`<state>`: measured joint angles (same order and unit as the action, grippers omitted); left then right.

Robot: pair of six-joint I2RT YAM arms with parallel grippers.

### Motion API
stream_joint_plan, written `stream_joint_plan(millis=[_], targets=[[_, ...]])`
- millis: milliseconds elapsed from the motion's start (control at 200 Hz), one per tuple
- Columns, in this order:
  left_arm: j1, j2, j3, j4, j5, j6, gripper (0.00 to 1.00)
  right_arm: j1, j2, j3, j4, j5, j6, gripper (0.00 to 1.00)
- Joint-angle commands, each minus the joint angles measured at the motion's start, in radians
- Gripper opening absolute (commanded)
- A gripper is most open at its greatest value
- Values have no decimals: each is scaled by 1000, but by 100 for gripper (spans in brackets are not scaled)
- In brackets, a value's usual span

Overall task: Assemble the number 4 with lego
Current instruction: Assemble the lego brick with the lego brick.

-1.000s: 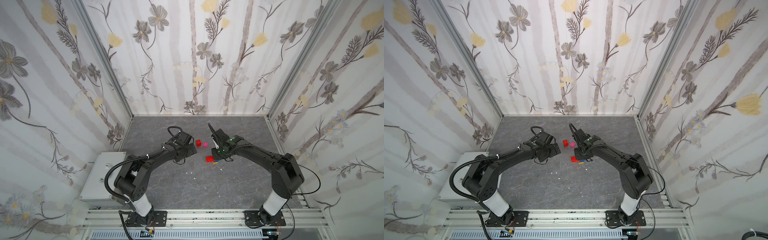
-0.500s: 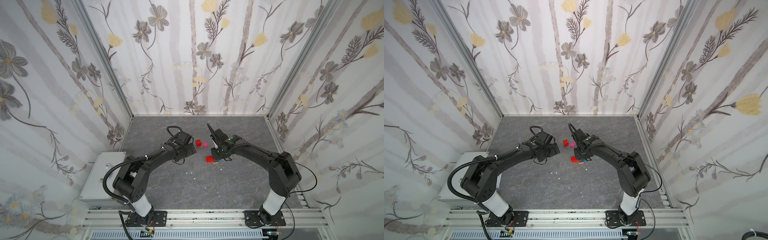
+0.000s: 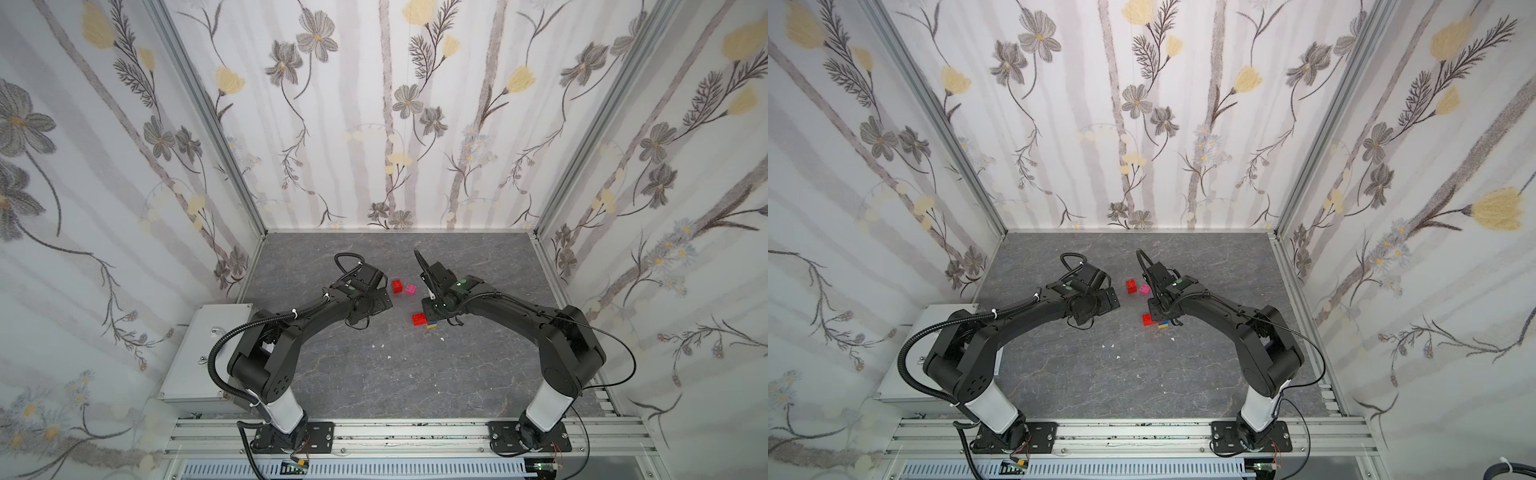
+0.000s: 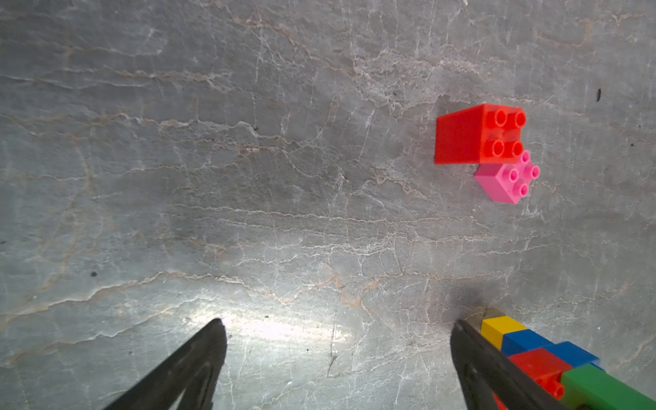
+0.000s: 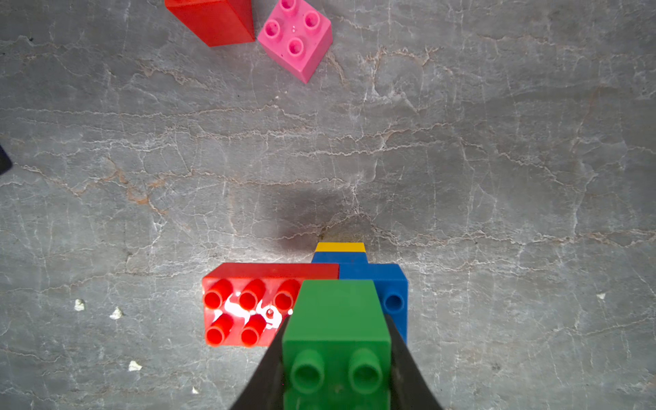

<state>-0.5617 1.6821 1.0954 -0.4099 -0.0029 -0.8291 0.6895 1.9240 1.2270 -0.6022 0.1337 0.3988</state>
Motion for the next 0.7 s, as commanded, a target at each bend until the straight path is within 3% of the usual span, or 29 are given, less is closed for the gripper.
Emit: stream_joint_plan(millis=[0,410,550,694], targets=[[0,5,7,-9,-8,4,100,5,37,-71,-110,-12,5,0],[0,15,16,-14,-4,11,100,7,39,-134,-108,-46,-21,0],[0,16,20,-14,2,15,100,8,9,-64,-125,-54,42,0],[0,15,33,-21,2,32,100,32,-37,-49,-90,26,140,0]])
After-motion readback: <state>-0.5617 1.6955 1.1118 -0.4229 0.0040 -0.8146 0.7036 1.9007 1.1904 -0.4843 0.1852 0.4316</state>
